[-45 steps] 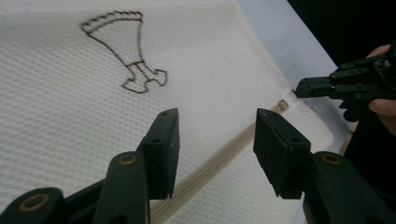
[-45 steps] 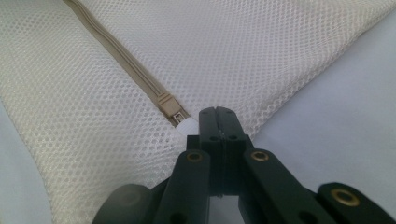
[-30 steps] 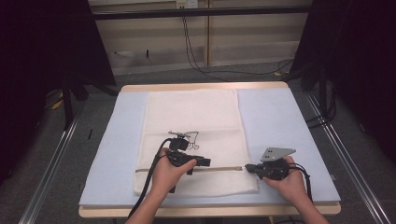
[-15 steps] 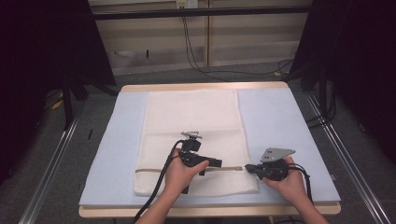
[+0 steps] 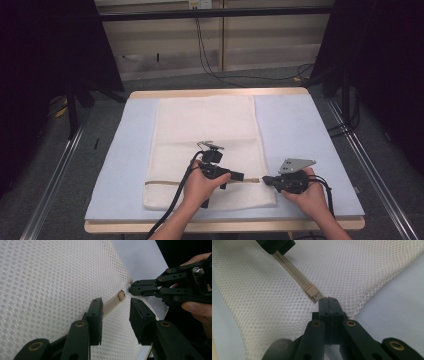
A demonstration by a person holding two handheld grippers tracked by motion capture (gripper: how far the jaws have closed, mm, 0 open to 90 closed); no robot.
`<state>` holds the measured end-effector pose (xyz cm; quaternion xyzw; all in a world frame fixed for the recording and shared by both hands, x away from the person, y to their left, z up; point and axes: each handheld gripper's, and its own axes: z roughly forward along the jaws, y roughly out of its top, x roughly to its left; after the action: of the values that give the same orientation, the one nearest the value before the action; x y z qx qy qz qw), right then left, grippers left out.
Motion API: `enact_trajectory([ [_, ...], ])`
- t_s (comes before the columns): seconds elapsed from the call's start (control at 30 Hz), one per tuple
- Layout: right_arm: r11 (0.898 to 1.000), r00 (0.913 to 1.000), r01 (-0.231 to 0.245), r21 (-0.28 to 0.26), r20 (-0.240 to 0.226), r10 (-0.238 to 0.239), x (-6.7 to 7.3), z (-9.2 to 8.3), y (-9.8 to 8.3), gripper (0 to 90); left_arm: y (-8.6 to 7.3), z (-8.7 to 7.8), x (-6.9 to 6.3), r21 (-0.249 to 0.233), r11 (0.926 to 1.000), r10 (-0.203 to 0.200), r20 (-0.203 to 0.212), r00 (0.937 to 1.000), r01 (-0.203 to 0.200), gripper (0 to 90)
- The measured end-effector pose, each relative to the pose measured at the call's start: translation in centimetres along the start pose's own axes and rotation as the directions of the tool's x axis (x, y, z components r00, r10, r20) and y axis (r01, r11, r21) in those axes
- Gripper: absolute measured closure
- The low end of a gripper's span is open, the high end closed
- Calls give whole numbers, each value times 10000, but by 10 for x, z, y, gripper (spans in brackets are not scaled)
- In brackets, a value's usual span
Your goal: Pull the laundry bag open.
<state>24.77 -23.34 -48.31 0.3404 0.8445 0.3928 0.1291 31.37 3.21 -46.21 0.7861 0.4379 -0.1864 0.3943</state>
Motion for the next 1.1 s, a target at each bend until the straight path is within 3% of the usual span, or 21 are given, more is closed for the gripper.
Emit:
enact_trajectory([
  [0.07,10000,10000,-10,-4,-5,10,0,0,0,900,1,2,0,207,9998,-17,-60,10000,18,643],
  [0.17,10000,10000,6,1,-7,-6,0,0,0,900,3,5,-3,128,9999,-64,-70,10000,65,643],
  [0.4,10000,10000,-19,0,-13,19,0,0,0,900,6,10,-5,257,9995,213,-182,9996,-208,630],
  [0.7,10000,10000,-75,24,-11,75,0,0,0,900,7,21,-7,475,9989,-18,-19,10000,19,636],
  [0.83,10000,10000,-64,16,7,64,0,0,0,900,7,25,-7,436,9986,-306,146,9994,299,638],
  [0.93,10000,10000,-64,13,8,64,0,0,0,900,8,27,-5,531,9985,-158,13,9999,157,645],
  [0.97,10000,10000,-76,14,2,76,0,0,0,900,8,29,-6,508,9981,-350,210,9992,339,647],
  [1.1,9999,9999,-125,12,-54,125,-1,0,0,900,8,34,-6,531,9978,-396,169,9991,387,666],
])
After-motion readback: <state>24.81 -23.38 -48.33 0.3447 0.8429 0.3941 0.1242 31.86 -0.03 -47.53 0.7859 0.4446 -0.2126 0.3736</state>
